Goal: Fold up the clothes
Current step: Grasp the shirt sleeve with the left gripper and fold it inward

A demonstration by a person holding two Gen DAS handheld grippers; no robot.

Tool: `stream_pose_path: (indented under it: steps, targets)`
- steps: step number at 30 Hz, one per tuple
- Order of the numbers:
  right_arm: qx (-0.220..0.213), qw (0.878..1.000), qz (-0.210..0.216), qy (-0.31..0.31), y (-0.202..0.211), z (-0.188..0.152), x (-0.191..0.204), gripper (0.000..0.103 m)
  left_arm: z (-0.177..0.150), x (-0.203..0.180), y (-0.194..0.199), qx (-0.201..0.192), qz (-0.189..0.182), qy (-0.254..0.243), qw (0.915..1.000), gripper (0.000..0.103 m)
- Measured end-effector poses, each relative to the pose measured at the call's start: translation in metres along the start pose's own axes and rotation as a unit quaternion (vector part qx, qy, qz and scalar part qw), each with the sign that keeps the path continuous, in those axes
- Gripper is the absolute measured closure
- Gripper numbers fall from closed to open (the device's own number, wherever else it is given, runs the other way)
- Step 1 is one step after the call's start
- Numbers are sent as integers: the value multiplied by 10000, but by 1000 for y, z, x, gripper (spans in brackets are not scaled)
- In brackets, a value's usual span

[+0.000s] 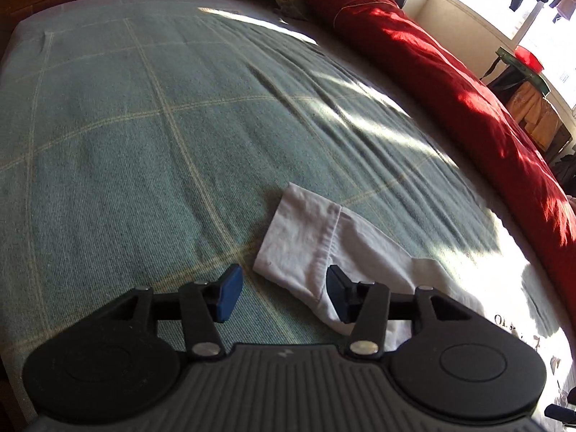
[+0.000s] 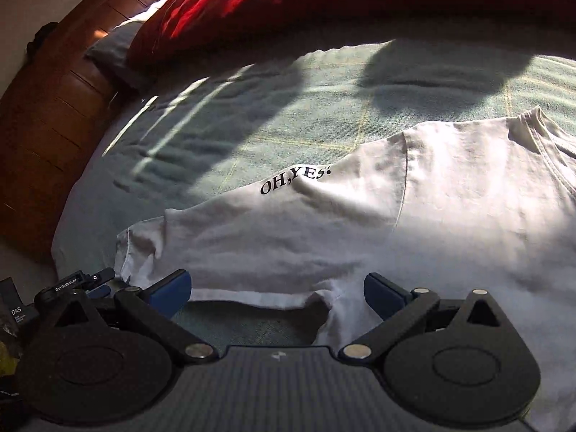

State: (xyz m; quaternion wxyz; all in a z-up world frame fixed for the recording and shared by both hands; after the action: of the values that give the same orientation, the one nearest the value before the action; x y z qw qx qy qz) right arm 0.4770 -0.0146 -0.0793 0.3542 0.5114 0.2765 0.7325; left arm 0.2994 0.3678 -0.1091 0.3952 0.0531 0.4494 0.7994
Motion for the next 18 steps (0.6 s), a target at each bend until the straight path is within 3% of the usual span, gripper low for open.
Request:
stream_pose_path:
  steps: [3, 5, 7, 8, 9, 10, 13, 15, 18]
  targets:
    - [64, 10000, -43, -23, -3, -1, -1, 0, 10, 0, -19, 71, -49, -122, 9999, 49]
    - [91, 9999, -77, -42, -5, -1, -1, 0, 10, -8, -30, 164, 74, -556, 9983, 47]
    - [122, 9999, -94, -50, -7, -1, 0, 0, 8, -21, -34, 184, 304, -1104, 9932, 51]
    - [133, 9998, -112, -42, -8, -1, 2, 0, 7, -28, -32, 152, 349, -1346, 9902, 60]
    - [138, 9998, -121, -27, -9, -1, 3, 0, 7, -33, -31, 142, 393, -1525, 9874, 88]
    - [144, 9998, -124, -3, -9, -1, 5, 0, 8, -36, -28, 148, 438, -1654, 9852, 95]
    - [149, 9996, -209, 119, -12, 2, 10, 0, 18, -27, -23, 137, 766, -1798, 9806, 96]
    - [114, 9994, -251, 214, -12, 4, 12, 0, 28, -11, -22, 262, 933, -1578, 9827, 96]
    - [38, 9988, -373, 325, -12, 8, 13, 0, 38, -5, -9, 139, 753, -1368, 9876, 94]
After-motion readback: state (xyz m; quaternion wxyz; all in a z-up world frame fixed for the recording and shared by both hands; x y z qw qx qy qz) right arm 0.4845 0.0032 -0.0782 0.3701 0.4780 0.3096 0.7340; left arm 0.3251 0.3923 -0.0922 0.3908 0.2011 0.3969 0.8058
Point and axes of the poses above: each gripper's, at about its wrist camera, not at the fingertips, and y roughly against the way its jaws point, x to its left, z to its top, the point moved 5 cm from there along -y, roughly the way its jaws point, and after that the axes turned 7 degrees about -y, right-handed, at the moved point
